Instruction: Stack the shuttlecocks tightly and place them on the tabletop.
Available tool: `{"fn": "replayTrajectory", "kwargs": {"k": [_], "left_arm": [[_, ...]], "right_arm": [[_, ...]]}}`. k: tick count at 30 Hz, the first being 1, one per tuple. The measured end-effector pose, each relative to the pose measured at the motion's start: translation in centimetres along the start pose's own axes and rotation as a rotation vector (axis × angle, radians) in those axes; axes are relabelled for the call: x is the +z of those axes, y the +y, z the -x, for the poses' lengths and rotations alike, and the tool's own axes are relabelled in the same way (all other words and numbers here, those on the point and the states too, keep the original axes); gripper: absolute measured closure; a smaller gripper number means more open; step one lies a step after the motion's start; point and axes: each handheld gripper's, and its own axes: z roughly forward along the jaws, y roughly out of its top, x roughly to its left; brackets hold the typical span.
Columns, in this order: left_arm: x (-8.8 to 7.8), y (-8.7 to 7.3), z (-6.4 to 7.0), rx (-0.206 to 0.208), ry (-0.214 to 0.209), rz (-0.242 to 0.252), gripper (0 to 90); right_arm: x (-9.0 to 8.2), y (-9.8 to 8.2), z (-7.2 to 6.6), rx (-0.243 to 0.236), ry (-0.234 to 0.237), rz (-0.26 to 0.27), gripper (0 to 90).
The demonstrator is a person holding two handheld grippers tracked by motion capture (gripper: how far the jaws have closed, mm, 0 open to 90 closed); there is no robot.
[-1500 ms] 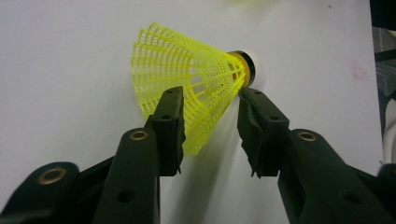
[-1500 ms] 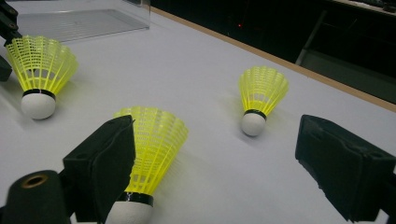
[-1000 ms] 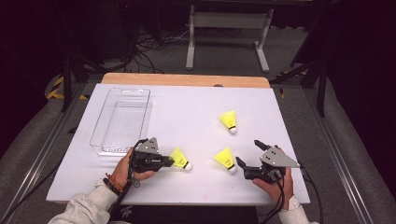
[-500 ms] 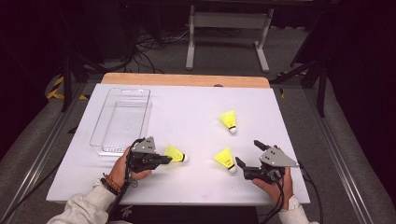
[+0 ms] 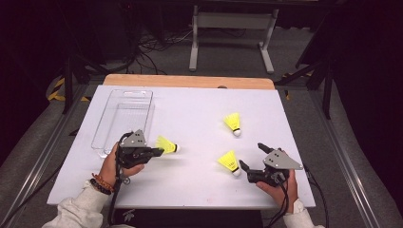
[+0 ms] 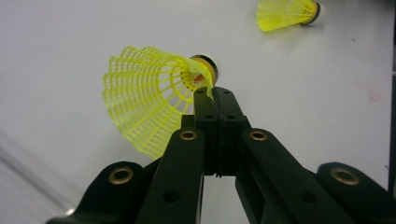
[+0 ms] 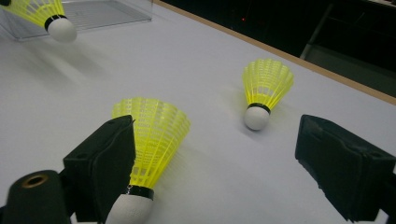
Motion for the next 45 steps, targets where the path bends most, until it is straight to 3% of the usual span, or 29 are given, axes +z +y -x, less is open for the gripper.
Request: {"fn": "replayTrajectory", "kwargs": {"k": [2,6,13,17,22,25,30,39,45], "left_arm": [[-0.5,0.2,-0.4,-0.006,0.029,-0.006,89.6],[-1.4,1.0,-1.5,-0.022,0.042,-0.013,89.6],[-1.9,3.7,-3.4,-0.001,0.053,-0.096,89.6],[-1.6,4.5,-4.3,-0.008,0.065,-0.137,89.5],[-0.3,4.9,-5.5,-0.019,0.039,-0.207,89.3],[0.2,4.9,-5.8,-0.032,0.023,-0.219,89.1],[0.6,4.9,-5.8,-0.038,0.031,-0.242,88.0],[1.3,5.2,-5.7,-0.022,0.027,-0.27,88.4],[2.4,6.4,-5.4,0.009,0.035,-0.296,88.2]], "right_arm": [[0.1,0.0,0.0,0.0,0.004,-0.003,13.0],[0.2,0.0,-0.1,0.003,0.006,-0.012,13.0],[0.5,-0.1,-0.1,-0.004,0.011,-0.028,13.0],[0.6,-0.1,-0.1,-0.006,0.018,-0.035,13.0],[0.9,-0.1,-0.3,-0.019,0.041,-0.055,13.0],[0.9,-0.1,-0.3,-0.023,0.044,-0.059,12.9],[1.0,-0.1,-0.3,-0.02,0.045,-0.061,12.8],[0.8,0.0,-0.1,-0.019,0.046,-0.056,12.8],[0.9,0.0,0.0,-0.018,0.048,-0.058,12.7]]}}
